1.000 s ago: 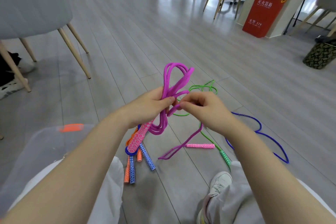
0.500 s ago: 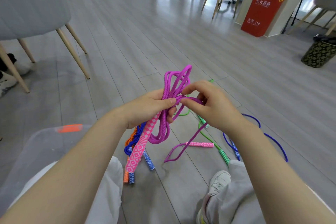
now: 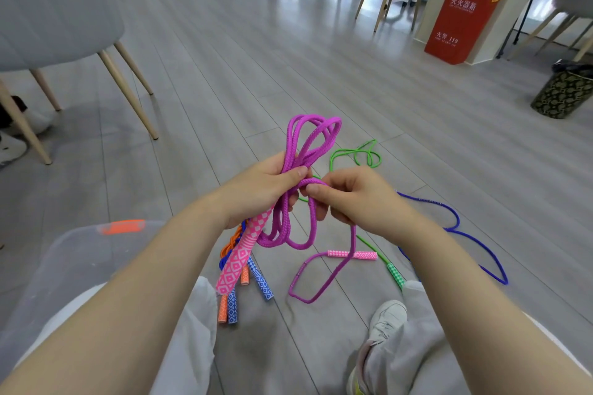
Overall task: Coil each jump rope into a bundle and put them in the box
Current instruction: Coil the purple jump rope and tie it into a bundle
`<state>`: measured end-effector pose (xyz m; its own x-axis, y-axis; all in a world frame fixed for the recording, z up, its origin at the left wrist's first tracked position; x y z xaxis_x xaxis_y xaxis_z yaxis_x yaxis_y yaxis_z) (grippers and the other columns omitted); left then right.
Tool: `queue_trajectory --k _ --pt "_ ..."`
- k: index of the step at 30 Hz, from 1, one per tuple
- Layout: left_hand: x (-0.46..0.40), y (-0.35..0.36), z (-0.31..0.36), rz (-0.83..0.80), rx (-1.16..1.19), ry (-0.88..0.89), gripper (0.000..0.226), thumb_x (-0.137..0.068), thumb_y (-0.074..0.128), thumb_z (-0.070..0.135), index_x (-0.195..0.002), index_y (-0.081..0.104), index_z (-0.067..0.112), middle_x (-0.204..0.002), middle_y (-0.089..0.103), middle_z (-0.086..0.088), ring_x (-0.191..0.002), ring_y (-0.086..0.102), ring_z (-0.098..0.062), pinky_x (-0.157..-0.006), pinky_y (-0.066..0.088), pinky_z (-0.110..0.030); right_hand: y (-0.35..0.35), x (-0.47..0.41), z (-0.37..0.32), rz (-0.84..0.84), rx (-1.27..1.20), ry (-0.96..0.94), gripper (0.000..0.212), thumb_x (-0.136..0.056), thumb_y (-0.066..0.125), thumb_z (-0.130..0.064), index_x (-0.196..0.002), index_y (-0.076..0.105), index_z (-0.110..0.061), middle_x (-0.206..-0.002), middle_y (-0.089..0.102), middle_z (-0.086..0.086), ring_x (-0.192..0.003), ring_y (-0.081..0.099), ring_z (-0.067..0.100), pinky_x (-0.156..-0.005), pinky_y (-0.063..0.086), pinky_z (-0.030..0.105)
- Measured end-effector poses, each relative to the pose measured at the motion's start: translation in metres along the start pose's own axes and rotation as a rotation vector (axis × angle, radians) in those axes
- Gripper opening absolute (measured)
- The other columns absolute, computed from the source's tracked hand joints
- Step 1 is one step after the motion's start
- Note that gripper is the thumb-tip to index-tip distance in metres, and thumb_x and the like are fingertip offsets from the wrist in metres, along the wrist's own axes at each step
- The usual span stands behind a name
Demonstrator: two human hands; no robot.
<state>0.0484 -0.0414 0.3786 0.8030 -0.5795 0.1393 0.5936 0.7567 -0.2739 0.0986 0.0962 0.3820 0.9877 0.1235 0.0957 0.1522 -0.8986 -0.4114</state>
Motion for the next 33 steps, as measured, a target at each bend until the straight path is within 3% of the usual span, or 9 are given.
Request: queue_trajectory --k 6,10,14,18,21,23,27,30,33 --pt "-0.003 0.001 0.001 0.045 0.058 -0.002 0.012 -0.099 0.049 0.022 -0.101 0.057 0.014 -0.077 0.062 -0.005 -0.067 0.062 -0.015 -0.07 0.056 -0.032 -0.012 0.001 0.001 0.044 0.076 0.064 0.031 -0.091 0.062 -0.039 -0.084 0.071 -0.01 -0.049 0.051 -0.01 -0.045 0.042 0.003 -0.049 0.035 0.015" --pt "-0.009 -0.009 -0.003 0.242 0.115 0.015 0.011 -0.1 0.047 0.017 -0.099 0.056 0.011 -0.075 0.058 -0.003 -0.06 0.061 -0.009 -0.074 0.057 -0.038 -0.032 0.001 0.008 0.154 0.181 0.085 0.028 -0.088 0.063 -0.047 -0.084 0.071 -0.021 -0.057 0.049 -0.007 -0.056 0.044 0.009 -0.059 0.04 0.027" --pt "-0.011 -0.019 -0.002 0.342 0.406 0.036 0.014 -0.101 0.043 0.015 -0.099 0.054 0.007 -0.072 0.048 -0.001 -0.053 0.055 -0.008 -0.075 0.053 -0.041 -0.049 0.002 0.027 0.205 0.339 0.249 0.022 -0.093 0.058 -0.034 -0.088 0.068 -0.016 -0.063 0.06 -0.001 -0.058 0.053 0.013 -0.062 0.047 0.03" --pt "-0.009 -0.019 0.001 0.265 0.568 0.015 0.016 -0.101 0.044 0.014 -0.102 0.058 0.006 -0.07 0.047 0.0 -0.061 0.049 -0.012 -0.068 0.056 -0.028 -0.051 0.002 0.035 0.282 -0.115 0.346 0.016 -0.101 0.041 -0.012 -0.094 0.054 -0.006 -0.07 0.068 0.006 -0.056 0.058 0.017 -0.06 0.051 0.032" --pt "-0.008 -0.014 -0.001 0.235 0.561 -0.019 0.015 -0.101 0.045 0.015 -0.093 0.056 0.007 -0.068 0.048 0.0 -0.059 0.049 -0.014 -0.068 0.056 -0.03 -0.037 -0.003 0.022 0.293 -0.555 0.211 0.016 -0.099 0.041 -0.005 -0.092 0.055 -0.005 -0.065 0.055 0.004 -0.055 0.046 0.017 -0.053 0.04 0.027" --pt "-0.008 -0.009 -0.001 0.187 0.571 -0.041 0.015 -0.101 0.046 0.017 -0.09 0.053 0.009 -0.068 0.048 0.0 -0.058 0.049 -0.013 -0.069 0.056 -0.031 -0.024 -0.006 0.012 0.264 -0.673 0.12 0.017 -0.099 0.042 -0.007 -0.095 0.058 -0.005 -0.061 0.047 0.001 -0.053 0.039 0.015 -0.052 0.033 0.025" --pt "-0.007 -0.001 0.0 0.171 0.538 -0.029 0.017 -0.101 0.045 0.018 -0.092 0.055 0.009 -0.075 0.055 -0.002 -0.06 0.05 -0.013 -0.068 0.054 -0.031 -0.006 -0.007 -0.002 0.26 -0.476 -0.002 0.015 -0.099 0.05 -0.012 -0.101 0.063 -0.006 -0.062 0.048 0.002 -0.049 0.04 0.01 -0.048 0.032 0.02" --pt "-0.005 0.006 0.003 0.187 0.526 -0.014 0.019 -0.101 0.045 0.02 -0.101 0.058 0.006 -0.075 0.056 -0.004 -0.063 0.052 -0.013 -0.063 0.054 -0.027 0.004 -0.007 -0.007 0.237 -0.288 -0.088 0.01 -0.095 0.055 -0.005 -0.092 0.064 -0.009 -0.064 0.058 0.002 -0.05 0.051 0.003 -0.053 0.041 0.015" --pt "-0.004 0.013 0.003 0.173 0.463 -0.005 0.025 -0.101 0.045 0.021 -0.109 0.058 0.002 -0.078 0.057 -0.007 -0.066 0.055 -0.014 -0.07 0.053 -0.028 0.007 -0.01 -0.001 0.263 -0.028 -0.125 0.015 -0.09 0.062 -0.01 -0.08 0.066 -0.02 -0.069 0.07 -0.009 -0.067 0.064 0.005 -0.073 0.054 0.031"
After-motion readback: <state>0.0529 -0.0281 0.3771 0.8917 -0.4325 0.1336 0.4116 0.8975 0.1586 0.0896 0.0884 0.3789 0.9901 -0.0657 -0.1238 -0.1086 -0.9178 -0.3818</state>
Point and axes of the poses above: each hand's wrist, its own x-axis away from the middle knuckle, its own y-axis out of the palm, z = x × y, the point moved 5 cm from there along -x, towards the middle knuckle
